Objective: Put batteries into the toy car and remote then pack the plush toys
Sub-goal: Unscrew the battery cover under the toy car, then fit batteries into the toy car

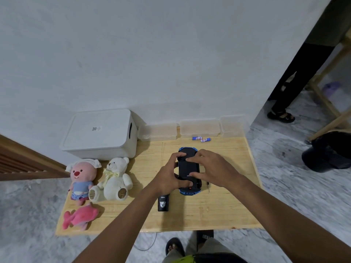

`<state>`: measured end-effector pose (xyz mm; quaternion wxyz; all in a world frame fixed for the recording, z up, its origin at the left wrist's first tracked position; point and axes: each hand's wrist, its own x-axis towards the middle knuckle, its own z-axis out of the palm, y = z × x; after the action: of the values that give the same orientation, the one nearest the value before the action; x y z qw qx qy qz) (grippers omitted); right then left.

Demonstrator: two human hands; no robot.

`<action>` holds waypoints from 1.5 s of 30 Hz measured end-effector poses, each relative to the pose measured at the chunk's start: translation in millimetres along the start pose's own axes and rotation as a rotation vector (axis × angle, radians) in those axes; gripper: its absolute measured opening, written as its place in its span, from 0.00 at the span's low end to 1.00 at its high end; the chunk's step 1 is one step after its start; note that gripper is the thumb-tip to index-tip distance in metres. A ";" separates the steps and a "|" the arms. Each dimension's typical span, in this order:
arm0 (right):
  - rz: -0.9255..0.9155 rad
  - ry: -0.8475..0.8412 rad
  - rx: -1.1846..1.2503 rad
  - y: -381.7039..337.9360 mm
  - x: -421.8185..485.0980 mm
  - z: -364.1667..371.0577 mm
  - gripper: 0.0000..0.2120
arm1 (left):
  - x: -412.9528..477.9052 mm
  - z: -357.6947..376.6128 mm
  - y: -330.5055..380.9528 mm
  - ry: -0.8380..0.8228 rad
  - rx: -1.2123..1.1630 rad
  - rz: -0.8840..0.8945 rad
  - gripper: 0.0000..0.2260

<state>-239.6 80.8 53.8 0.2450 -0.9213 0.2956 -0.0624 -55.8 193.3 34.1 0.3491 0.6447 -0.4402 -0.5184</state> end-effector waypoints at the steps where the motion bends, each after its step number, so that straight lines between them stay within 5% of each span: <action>1: 0.005 -0.016 0.016 0.5 0.1 -0.1 0.28 | -0.2 0.6 -0.8 0.004 -0.001 -0.003 0.40; 10: 0.012 -0.058 0.088 4.2 6.4 -2.6 0.29 | -4.2 5.6 1.1 0.006 0.016 0.013 0.40; 19: 0.126 0.101 0.162 32.2 -17.7 -9.9 0.26 | -2.7 7.0 -8.3 0.061 -0.001 -0.010 0.42; 28: 0.364 -0.190 -0.034 113.6 -88.6 26.3 0.24 | 0.3 19.8 -14.0 0.015 0.012 -0.045 0.45; 38: 0.457 -0.151 0.053 119.6 -87.1 53.7 0.27 | 1.7 31.6 -18.1 0.015 0.006 -0.071 0.45; 41: 0.540 -0.035 0.165 113.4 -87.4 51.6 0.26 | 3.5 34.5 -18.2 0.027 0.004 -0.078 0.45; 45: 0.652 0.309 0.433 78.2 -71.6 31.8 0.11 | 7.3 40.3 -13.9 0.038 -0.007 -0.067 0.46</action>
<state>-330.0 80.0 -10.0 0.3928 -0.6863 0.5851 -0.1799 -91.7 191.8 10.0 0.3420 0.6676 -0.4099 -0.5190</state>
